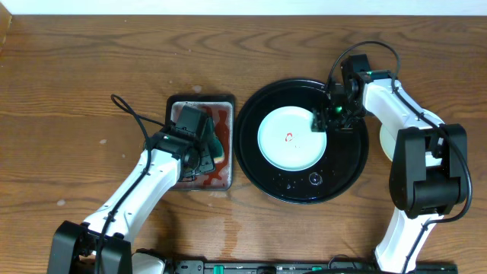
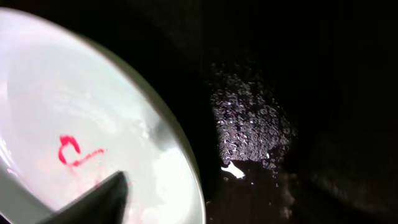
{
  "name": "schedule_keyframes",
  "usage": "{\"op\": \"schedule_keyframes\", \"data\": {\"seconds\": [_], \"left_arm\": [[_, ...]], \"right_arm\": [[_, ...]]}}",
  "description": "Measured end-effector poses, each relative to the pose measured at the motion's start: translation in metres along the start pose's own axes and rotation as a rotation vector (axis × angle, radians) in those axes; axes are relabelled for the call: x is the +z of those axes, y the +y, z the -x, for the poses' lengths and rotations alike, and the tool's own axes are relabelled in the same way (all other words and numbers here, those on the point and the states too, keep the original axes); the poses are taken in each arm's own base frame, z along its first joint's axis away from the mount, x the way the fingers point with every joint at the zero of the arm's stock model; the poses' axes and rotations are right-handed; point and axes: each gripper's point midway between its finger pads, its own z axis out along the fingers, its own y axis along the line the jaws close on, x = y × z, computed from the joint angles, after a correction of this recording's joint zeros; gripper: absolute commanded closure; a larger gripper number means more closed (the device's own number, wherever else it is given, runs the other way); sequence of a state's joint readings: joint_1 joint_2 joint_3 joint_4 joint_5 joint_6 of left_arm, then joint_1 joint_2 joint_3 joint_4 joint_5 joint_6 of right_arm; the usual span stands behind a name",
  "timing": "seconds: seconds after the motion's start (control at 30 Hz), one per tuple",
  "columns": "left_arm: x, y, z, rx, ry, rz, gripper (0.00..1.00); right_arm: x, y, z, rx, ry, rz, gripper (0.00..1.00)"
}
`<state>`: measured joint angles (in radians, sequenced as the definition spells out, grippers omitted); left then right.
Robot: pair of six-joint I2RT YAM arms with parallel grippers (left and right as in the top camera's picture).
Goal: Clean dirty plates on tray and stack at the side
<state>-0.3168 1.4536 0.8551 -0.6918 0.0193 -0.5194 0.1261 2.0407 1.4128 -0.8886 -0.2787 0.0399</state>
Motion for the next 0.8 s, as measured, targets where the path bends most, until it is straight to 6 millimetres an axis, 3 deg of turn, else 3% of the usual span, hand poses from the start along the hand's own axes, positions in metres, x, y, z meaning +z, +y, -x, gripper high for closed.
{"op": "schedule_keyframes", "data": {"seconds": [0.03,0.07,0.43,0.57,0.8], "left_arm": [[0.000,0.000,0.000,0.000,0.000,0.000,0.38],[0.000,0.000,0.000,0.000,0.000,0.000,0.38],[0.000,0.000,0.000,0.000,0.000,0.000,0.38],[0.000,0.000,0.000,0.000,0.000,0.000,0.38],[0.000,0.000,0.000,0.000,0.000,0.000,0.38]], "right_arm": [[0.000,0.000,0.000,0.001,0.000,0.000,0.80],[0.000,0.000,0.000,-0.001,0.001,0.000,0.82],[0.005,-0.002,-0.007,0.009,0.017,0.000,0.85],[0.012,-0.004,-0.012,0.010,0.019,0.002,0.99],[0.012,0.000,-0.011,0.004,0.000,0.019,0.99]]}}
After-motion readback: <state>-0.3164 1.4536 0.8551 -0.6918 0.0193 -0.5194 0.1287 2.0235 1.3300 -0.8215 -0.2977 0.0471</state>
